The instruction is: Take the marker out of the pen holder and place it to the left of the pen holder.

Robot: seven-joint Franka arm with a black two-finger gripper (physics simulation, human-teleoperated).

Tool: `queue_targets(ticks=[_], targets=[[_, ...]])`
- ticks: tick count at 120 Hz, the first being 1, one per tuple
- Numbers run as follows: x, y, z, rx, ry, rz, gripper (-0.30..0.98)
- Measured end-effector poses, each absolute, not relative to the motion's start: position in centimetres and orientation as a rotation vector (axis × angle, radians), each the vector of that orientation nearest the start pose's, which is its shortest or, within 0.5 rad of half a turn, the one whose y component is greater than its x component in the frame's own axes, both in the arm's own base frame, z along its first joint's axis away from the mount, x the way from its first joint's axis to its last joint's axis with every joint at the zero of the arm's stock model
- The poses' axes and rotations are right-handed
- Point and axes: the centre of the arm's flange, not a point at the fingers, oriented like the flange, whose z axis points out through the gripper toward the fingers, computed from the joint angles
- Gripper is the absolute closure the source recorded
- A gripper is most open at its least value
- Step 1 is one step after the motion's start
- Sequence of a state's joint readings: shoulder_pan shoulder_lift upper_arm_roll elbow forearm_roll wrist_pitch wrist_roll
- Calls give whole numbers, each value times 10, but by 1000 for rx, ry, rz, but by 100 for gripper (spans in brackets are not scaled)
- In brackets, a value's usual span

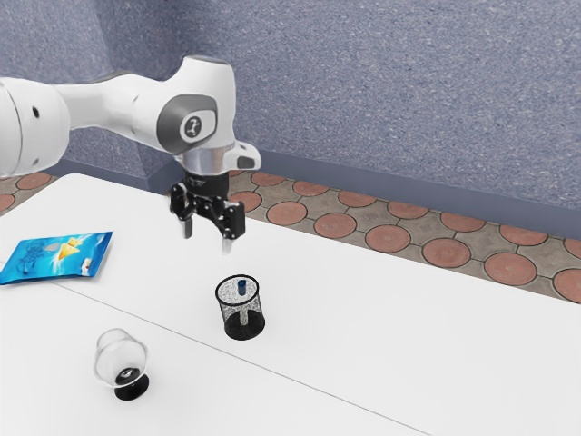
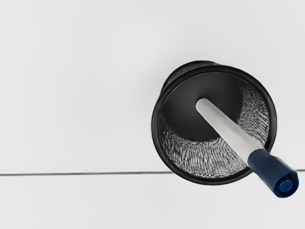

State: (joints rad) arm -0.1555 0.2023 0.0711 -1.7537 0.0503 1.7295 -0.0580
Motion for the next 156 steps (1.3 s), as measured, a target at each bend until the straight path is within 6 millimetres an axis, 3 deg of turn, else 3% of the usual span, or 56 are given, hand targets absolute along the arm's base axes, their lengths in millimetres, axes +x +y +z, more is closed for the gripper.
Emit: queue_targets(ticks=[45, 64, 126, 136, 156], targets=[[606, -114, 392, -3038, 277, 136, 0], [590, -112, 365, -3015, 328, 112, 0], [556, -115, 361, -2980, 443, 37, 0], [555, -115, 361, -2981, 441, 37, 10], [555, -116, 361, -2981, 439, 36, 42]])
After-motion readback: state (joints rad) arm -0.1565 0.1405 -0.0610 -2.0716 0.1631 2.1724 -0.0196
